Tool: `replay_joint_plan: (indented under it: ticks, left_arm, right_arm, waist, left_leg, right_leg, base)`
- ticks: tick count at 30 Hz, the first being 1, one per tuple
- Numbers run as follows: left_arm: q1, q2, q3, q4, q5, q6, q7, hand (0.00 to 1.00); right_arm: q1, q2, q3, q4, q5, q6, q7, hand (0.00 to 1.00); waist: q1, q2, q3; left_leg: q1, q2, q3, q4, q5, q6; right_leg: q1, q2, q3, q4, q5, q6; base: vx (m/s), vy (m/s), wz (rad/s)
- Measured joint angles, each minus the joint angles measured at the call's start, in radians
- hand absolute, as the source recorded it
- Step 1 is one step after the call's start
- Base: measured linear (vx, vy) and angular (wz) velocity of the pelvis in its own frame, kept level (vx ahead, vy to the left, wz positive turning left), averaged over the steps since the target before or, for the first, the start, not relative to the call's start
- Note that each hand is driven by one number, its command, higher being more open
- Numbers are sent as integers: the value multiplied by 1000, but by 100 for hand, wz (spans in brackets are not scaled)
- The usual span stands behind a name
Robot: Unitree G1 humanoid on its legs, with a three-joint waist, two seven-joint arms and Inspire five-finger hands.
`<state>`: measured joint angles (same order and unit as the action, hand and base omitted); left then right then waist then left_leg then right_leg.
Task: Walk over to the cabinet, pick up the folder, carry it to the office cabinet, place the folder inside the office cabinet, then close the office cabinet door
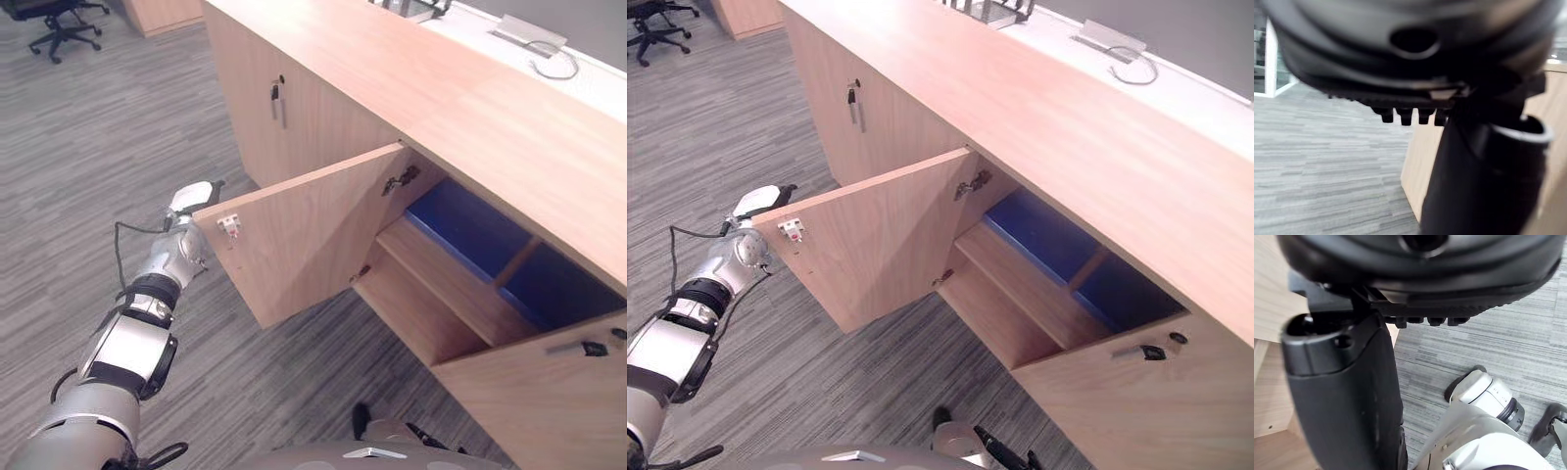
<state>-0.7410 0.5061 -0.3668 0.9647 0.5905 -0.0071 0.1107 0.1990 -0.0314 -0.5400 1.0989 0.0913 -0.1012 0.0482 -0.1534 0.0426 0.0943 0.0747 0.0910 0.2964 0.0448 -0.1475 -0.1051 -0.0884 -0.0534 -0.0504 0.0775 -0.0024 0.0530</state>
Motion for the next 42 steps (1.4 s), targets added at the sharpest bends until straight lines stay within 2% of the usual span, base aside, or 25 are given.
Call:
replay_joint_plan:
  ticks: [2,4,6,7,9,10,11,12,13,14,17,19,24,27,29,32,35,40,42]
  left_arm:
    - [46,15,-60,-91,2,5,16,100]
    - [166,39,-193,-326,3,-1,10,100]
    - [227,40,-269,-433,2,-41,-15,100]
    - [269,36,-338,-506,-1,-87,-49,100]
    - [323,-2,-411,-567,-39,-142,-95,100]
    - [363,-42,-453,-578,-77,-169,-129,100]
    - [381,-58,-480,-578,-91,-179,-144,100]
    - [406,-99,-523,-577,-127,-186,-166,100]
    - [436,-162,-550,-586,-175,-193,-192,100]
    - [481,-195,-585,-600,-202,-210,-221,100]
    - [563,-192,-646,-658,-275,-219,-286,100]
    - [563,-187,-636,-659,-293,-217,-298,100]
    - [605,-194,-639,-661,-396,-206,-343,100]
    - [638,-193,-633,-665,-408,-198,-385,100]
    - [647,-192,-630,-665,-427,-187,-399,100]
    - [699,-194,-591,-672,-435,-182,-423,100]
    - [761,-225,-490,-604,-437,-178,-450,100]
    - [801,-325,-230,-248,-549,-140,-468,100]
    - [775,-363,21,6,-551,-95,-379,100]
  right_arm:
    - [5,-3,2,0,3,-2,-8,100]
    - [21,-8,2,0,2,-11,-19,100]
    - [22,-12,0,3,2,-14,-24,100]
    - [21,-12,0,4,1,-14,-30,100]
    - [21,-13,-1,4,1,-14,-34,100]
    - [18,-10,1,5,1,-12,-37,100]
    - [14,-4,4,5,0,-11,-37,100]
    - [5,3,4,11,-2,-9,-37,100]
    - [10,-13,-3,24,2,-10,-43,100]
    - [2,-18,-1,32,2,-2,-53,100]
    - [0,10,7,31,0,-1,-55,100]
    - [1,14,13,35,-1,0,-58,100]
    - [-17,-15,80,40,-37,16,-38,100]
    - [-25,-13,100,45,-48,30,-7,100]
    - [-26,-12,102,46,-48,40,6,100]
    - [-24,-21,106,50,-48,53,17,100]
    - [-26,-35,114,67,-48,58,25,100]
    - [-30,-39,120,80,-85,70,27,100]
    - [-41,-32,118,89,-86,73,27,100]
  waist:
    - [6,1,-1]
    - [14,5,-4]
    - [15,8,-8]
    - [15,10,-11]
    - [13,14,-24]
    - [14,2,-35]
    - [10,-26,-31]
    - [11,-46,-34]
    - [7,6,-43]
    - [11,-12,-50]
    - [13,-35,-66]
    - [16,-43,-71]
    - [17,-31,-79]
    - [18,-48,-80]
    - [18,-67,-77]
    - [19,-61,-80]
    - [25,-56,-88]
    - [44,-78,-104]
    - [52,-94,-113]
  left_leg:
    - [3,-1,1,2,0,0]
    - [4,-19,-4,29,-3,-5]
    - [3,-30,-8,45,-6,0]
    - [2,-43,-11,53,-11,8]
    - [-1,-55,-8,74,-22,27]
    - [-33,-68,-1,157,-28,28]
    - [-88,-75,0,241,-52,32]
    - [-96,-95,3,169,-91,67]
    - [-88,-57,-11,-52,98,61]
    - [-77,-73,10,-41,102,75]
    - [-66,-81,0,-42,101,75]
    - [-66,-78,-18,-41,101,75]
    - [-63,-72,-33,-55,109,85]
    - [-44,-87,-36,-129,166,79]
    - [-43,-95,-45,-135,176,77]
    - [-39,-80,-60,-135,195,67]
    - [-33,-66,-68,-136,200,59]
    - [-51,-61,-60,-135,201,58]
    - [-49,-61,-41,-135,200,56]
  right_leg:
    - [7,-3,-3,-1,3,0]
    - [29,-30,-33,0,10,7]
    - [42,-44,-43,-2,21,25]
    - [51,-51,-47,-11,31,39]
    - [59,-64,-50,-21,43,39]
    - [65,-96,-50,-29,58,36]
    - [70,-127,-48,-28,60,34]
    - [72,-158,-34,-29,60,33]
    - [76,-132,-48,-28,59,35]
    - [78,-151,-48,-20,48,51]
    - [77,-158,-53,-5,50,48]
    - [80,-154,-55,-5,50,48]
    - [91,-145,-56,-21,35,56]
    - [89,-151,-75,-33,-12,55]
    - [92,-160,-93,-33,-53,69]
    - [98,-143,-110,-28,-71,70]
    - [112,-130,-117,-33,-73,75]
    - [107,-120,-102,-66,-52,80]
    - [106,-115,-81,-84,-30,76]
  base:
    - [83,30,14]
    - [76,91,38]
    - [72,109,25]
    - [67,88,7]
    - [104,137,-15]
    - [104,164,-22]
    - [73,152,-19]
    - [53,119,1]
    - [71,122,-14]
    - [68,93,-16]
    - [25,25,-7]
    - [-24,-42,20]
    - [-78,-71,-1]
    - [-101,-100,-2]
    - [-143,-135,12]
    - [-140,-113,10]
    - [-86,-61,6]
    - [-18,-6,-4]
    - [33,5,-24]
